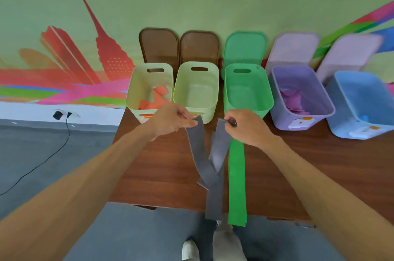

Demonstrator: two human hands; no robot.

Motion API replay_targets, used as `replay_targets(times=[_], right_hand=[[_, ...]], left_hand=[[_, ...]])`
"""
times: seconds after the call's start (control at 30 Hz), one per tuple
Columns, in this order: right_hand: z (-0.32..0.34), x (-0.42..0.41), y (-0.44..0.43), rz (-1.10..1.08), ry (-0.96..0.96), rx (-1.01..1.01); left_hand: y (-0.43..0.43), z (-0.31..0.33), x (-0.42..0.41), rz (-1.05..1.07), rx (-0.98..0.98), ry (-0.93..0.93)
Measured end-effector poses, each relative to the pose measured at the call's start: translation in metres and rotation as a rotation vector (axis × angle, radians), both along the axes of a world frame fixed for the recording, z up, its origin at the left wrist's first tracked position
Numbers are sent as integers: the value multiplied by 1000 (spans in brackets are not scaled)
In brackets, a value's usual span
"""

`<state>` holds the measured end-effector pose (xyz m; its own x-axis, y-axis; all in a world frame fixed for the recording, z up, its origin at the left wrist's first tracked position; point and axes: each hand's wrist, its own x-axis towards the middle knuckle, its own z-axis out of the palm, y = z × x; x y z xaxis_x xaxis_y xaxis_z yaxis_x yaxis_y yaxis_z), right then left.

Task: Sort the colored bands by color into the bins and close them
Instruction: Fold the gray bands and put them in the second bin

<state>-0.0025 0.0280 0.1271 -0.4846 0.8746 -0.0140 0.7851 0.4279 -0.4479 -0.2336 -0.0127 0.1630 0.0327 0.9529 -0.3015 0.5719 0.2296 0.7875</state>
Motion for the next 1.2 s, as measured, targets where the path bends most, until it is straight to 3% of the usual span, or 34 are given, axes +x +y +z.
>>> replay_targets(times=[0.23, 0.33, 0.47, 0.8, 0.97, 1.2], right_hand=[[68, -3, -17, 18, 6, 62], [95, -9, -10, 0, -20, 131], [132, -18, 2, -7, 85, 305], [199, -41, 72, -158, -11, 589], [185, -54, 101, -148, 52, 511], [116, -59, 121, -23, 50, 265]], left_hand=[[-2, 59, -2, -170, 217, 327], [4, 84, 1, -142, 331, 302], [18, 115, -1, -106, 456, 331], [84, 169, -9, 77, 579, 317], [112, 162, -14, 145, 505, 329], [133, 105, -16, 108, 381, 366]])
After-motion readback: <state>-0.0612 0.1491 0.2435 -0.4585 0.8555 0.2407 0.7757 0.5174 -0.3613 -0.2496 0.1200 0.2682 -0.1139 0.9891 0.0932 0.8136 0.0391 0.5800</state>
